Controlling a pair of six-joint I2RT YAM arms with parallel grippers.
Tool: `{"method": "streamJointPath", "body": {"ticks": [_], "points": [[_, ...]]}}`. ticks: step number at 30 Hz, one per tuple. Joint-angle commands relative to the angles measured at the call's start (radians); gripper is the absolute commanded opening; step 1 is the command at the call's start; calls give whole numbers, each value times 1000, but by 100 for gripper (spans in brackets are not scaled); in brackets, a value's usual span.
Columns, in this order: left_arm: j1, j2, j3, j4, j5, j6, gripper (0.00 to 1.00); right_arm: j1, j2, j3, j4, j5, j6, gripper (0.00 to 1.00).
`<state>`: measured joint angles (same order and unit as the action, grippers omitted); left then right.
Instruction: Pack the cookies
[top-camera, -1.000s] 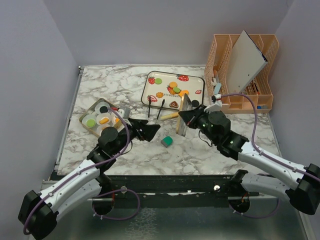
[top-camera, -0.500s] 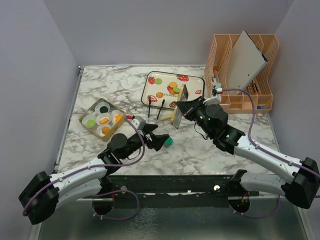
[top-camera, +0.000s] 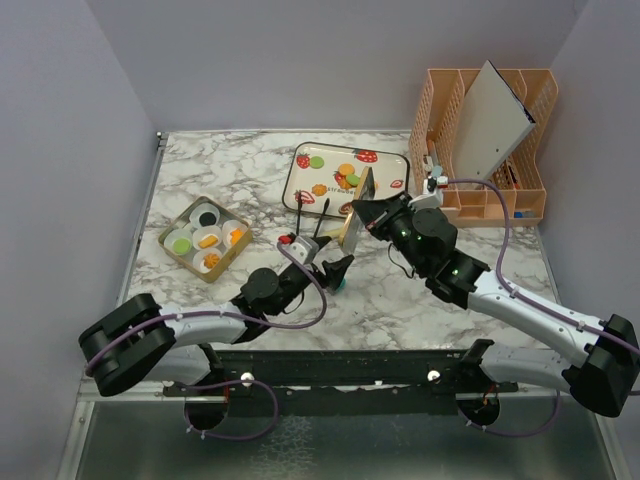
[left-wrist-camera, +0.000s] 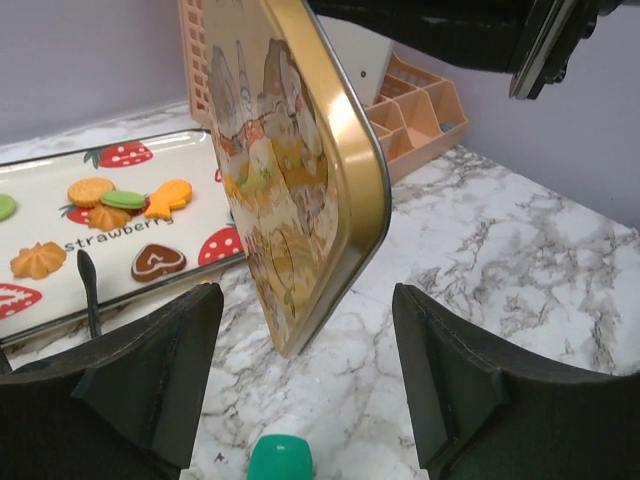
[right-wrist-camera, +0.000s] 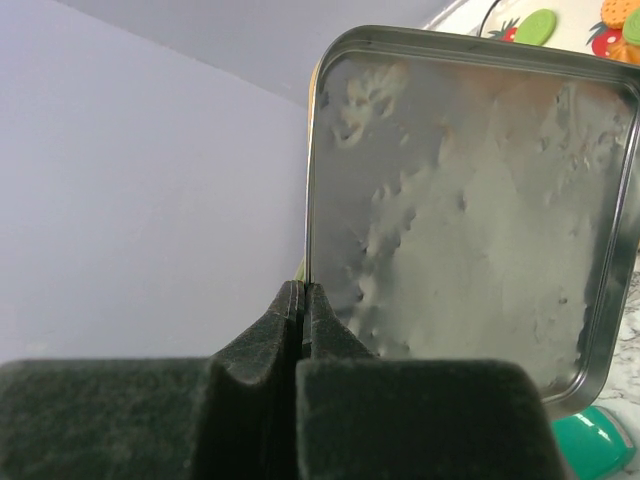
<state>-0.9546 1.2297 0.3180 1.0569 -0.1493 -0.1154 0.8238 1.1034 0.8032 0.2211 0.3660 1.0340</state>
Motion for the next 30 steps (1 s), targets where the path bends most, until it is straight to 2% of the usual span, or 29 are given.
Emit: {"method": "streamJointPath", "body": {"ticks": [1,5,9,13,15,18,21,24,26,30], "points": [[-18,73,55,182,-72,52,74,4,-8,7,42,7,25,0],[-25,131,96,188,-86,97,66,5,-24,1,31,3,23,0],[-26,158,115,199,-120,166,49,3,-40,-2,8,-5,12,0],[-27,155,121,193,-123,238,27,4,-59,-11,-21,-9,12,2],[-29,142,119,181,-127,287,16,4,-69,-9,-47,-9,4,8],[-38,118,112,168,-130,371,2,3,-95,-6,-116,15,-22,27],[-64,97,111,149,-163,487,0,4,-136,-12,-197,38,-29,44],[-97,81,116,131,-214,605,0,4,-174,-14,-283,52,-23,56],[-113,75,118,130,-242,671,0,4,-190,-12,-317,54,-21,61],[-144,76,128,129,-292,800,0,3,-194,2,-364,42,-15,64]]}}
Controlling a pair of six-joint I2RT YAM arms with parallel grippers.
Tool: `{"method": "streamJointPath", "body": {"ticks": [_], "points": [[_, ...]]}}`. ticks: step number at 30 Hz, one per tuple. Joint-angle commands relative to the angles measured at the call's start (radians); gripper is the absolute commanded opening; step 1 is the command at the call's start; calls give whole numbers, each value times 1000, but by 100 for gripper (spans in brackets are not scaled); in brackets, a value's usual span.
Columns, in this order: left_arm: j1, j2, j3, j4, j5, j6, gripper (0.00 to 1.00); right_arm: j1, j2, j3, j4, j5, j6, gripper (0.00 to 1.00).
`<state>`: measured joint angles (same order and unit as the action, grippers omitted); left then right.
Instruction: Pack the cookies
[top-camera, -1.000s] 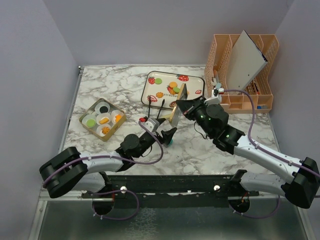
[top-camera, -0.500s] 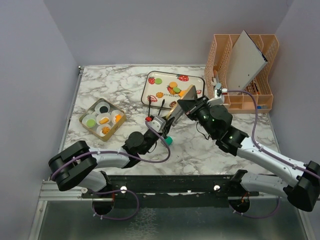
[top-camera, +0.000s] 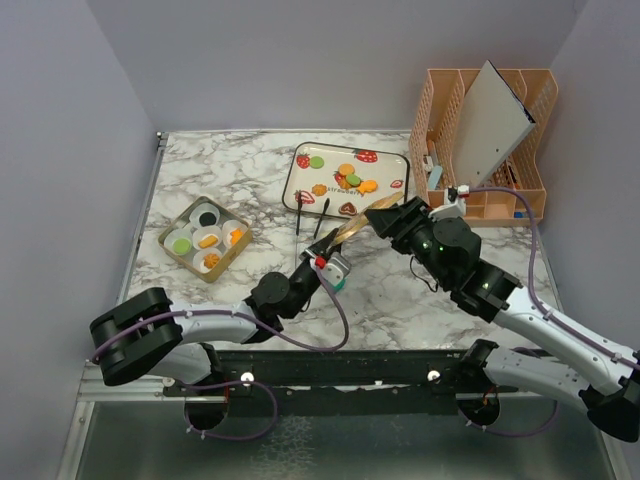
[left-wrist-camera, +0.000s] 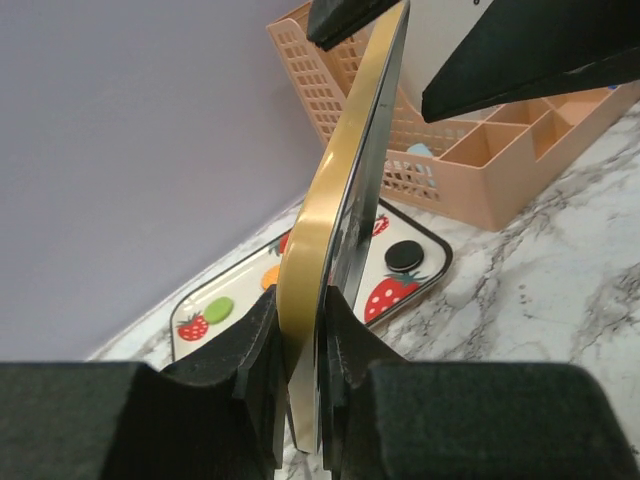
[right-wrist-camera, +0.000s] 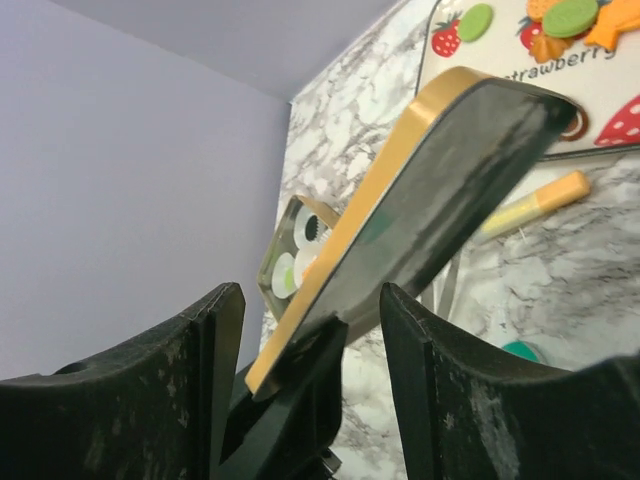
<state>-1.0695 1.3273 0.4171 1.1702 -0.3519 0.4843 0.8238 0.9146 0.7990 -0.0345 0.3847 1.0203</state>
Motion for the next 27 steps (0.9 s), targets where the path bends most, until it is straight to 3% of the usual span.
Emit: {"method": "streamJointPath", "body": {"ticks": [1,15,22,27], "points": [[-37,-19,32,16,-102,235,0,4,-4,9,-114,18,0,64],[-153,43,56,33,-217,570,0,4,55,18,-125,-25,69,63],[-185,104,63,101,-274,718,0,4,95,35,-138,-56,101,53],[-205,133,56,149,-300,762,0,3,85,-2,-85,-72,130,41]]}}
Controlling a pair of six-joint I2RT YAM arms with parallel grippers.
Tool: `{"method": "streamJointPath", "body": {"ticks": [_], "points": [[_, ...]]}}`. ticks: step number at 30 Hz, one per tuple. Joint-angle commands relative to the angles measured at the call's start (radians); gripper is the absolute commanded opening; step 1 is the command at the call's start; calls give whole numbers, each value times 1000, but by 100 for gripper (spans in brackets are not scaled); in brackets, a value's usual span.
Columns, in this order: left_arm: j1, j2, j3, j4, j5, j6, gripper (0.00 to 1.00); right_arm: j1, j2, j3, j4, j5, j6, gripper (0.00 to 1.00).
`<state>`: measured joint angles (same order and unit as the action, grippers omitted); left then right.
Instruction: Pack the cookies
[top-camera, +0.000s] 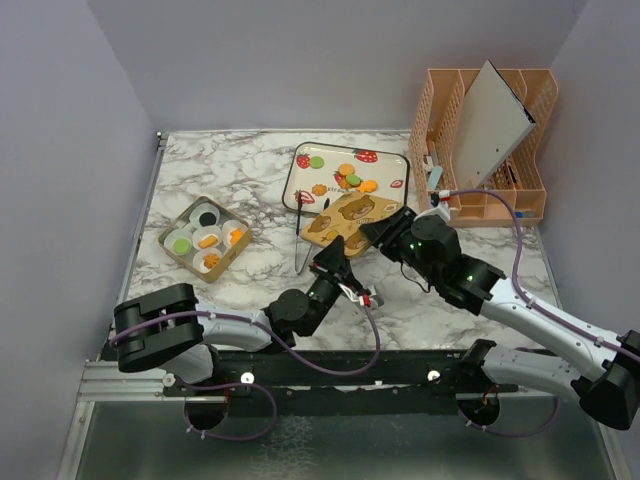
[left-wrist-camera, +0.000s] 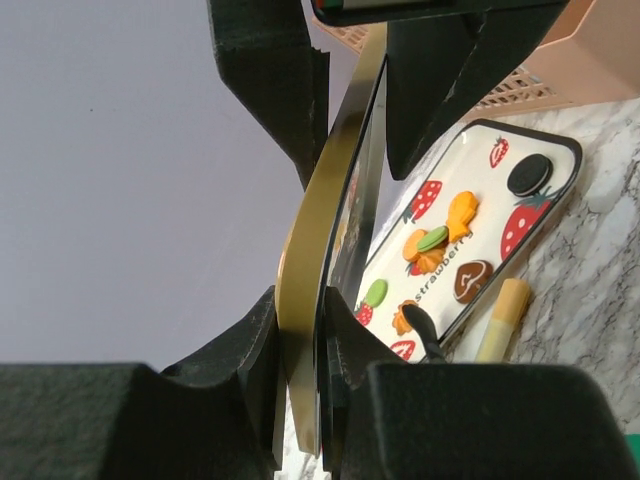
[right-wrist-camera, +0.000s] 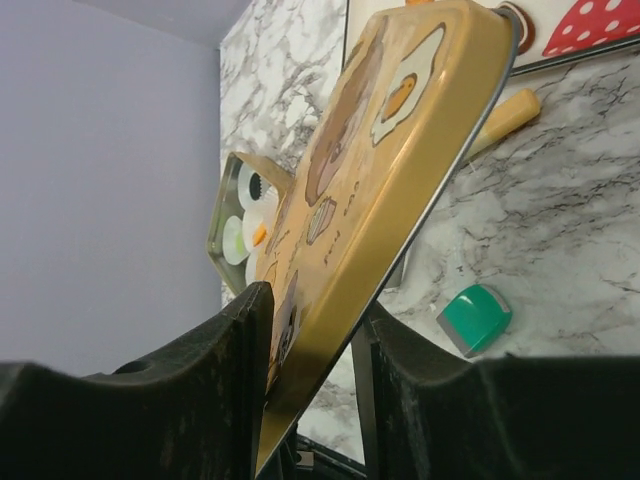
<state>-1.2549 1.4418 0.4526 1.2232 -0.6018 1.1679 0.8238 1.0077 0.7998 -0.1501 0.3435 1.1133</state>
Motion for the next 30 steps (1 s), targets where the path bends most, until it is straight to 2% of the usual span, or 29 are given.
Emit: {"method": "streamJointPath", "body": {"ticks": [1,8,10,15,18,21,23,25,30], "points": [[-23,22,19,104,-62,81,2,4,-10,-8,41,-34,45,37],[-40,20,-6,133,-140,80,16,-7,-18,-72,140,-65,101,15],[-44,14,-14,140,-161,72,27,-15,-18,-95,208,-76,118,11],[-44,-10,-25,136,-248,25,47,-41,0,-138,330,-117,118,4],[-44,-30,-35,108,-289,-32,60,-63,12,-163,407,-131,116,3],[-44,-61,-48,65,-328,-114,68,-105,20,-191,472,-137,109,3],[-38,-96,-56,4,-346,-186,73,-142,23,-218,520,-153,97,2],[-30,-149,-47,-153,-358,-282,76,-184,28,-225,546,-189,75,2],[51,-308,-32,-504,-303,-641,86,-262,24,-234,538,-227,11,2]]}}
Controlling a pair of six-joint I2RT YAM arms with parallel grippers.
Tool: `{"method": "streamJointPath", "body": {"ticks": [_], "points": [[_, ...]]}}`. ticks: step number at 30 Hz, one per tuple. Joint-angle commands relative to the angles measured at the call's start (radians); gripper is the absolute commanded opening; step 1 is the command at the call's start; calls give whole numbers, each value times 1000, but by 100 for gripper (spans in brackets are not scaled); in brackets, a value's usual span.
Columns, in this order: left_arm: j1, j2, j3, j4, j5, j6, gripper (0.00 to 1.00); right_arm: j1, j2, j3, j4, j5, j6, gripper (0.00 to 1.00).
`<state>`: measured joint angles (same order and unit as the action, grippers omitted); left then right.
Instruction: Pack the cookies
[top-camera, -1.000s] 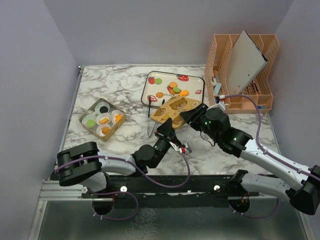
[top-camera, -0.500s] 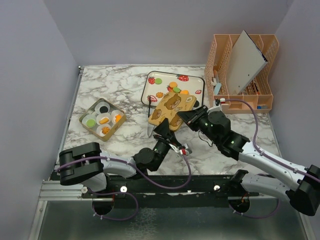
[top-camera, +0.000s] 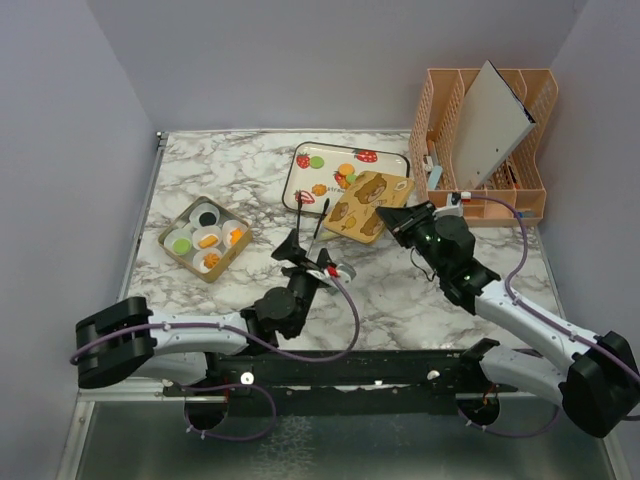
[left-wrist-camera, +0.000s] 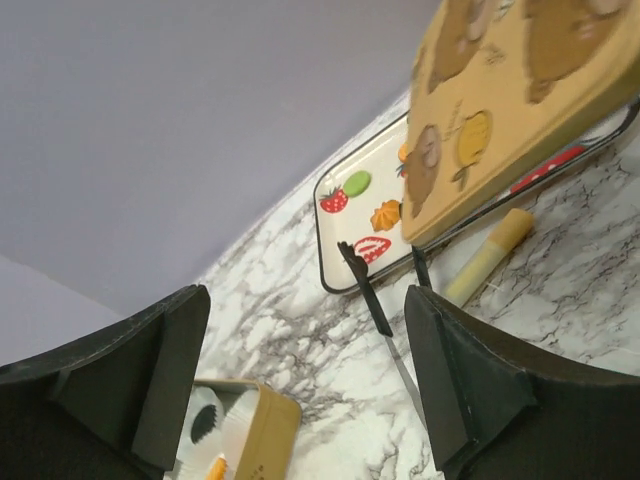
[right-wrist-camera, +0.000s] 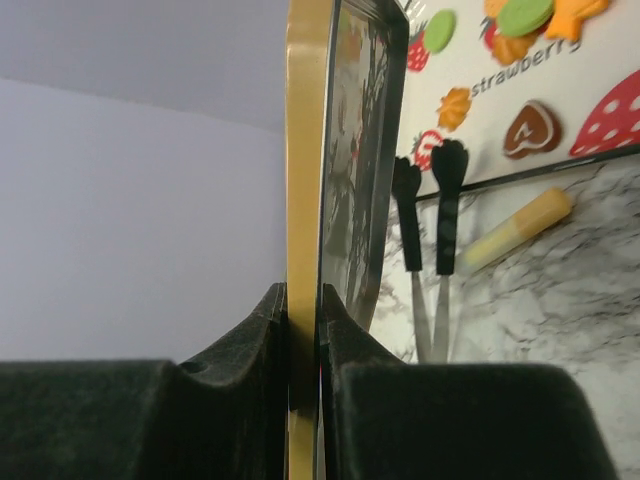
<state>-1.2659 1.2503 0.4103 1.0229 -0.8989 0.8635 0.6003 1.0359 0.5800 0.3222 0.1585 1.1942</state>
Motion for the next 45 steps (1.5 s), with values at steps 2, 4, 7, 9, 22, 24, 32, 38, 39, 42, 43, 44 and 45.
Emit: {"method": "streamJointPath", "body": {"ticks": [2,4,7,9,22,24,32,38,39,42,43,44,45], "points": [[136,-187,27,-457,68,-494,87,-51,-14,-20,63,-38,-98,2],[230,-245,53,-609,143,-658,89,-59,-21,-19,51,-39,-125,2],[310,-273,61,-672,151,-799,94,-62,-32,-17,44,-47,-157,2],[352,-246,97,-748,140,-885,96,-62,-38,-17,42,-62,-174,2],[669,-1,288,-1130,265,-1286,99,-61,-89,-17,4,-112,-261,2],[691,17,293,-1136,280,-1293,99,-62,-96,-16,1,-114,-274,2],[739,113,302,-1160,237,-1288,99,-62,-103,-13,-3,-134,-302,2],[748,141,299,-1149,155,-1257,99,-62,-106,-12,-4,-152,-320,2],[749,141,296,-1138,147,-1248,99,-62,-106,-11,-5,-151,-321,2],[749,143,289,-1124,133,-1233,99,-61,-101,-11,-4,-151,-323,2],[749,144,289,-1127,140,-1235,99,-61,-99,-11,-4,-151,-323,2],[749,145,288,-1127,149,-1240,99,-61,-96,-12,-4,-151,-323,2],[749,148,287,-1127,162,-1245,99,-61,-95,-10,-5,-151,-323,2]]}}
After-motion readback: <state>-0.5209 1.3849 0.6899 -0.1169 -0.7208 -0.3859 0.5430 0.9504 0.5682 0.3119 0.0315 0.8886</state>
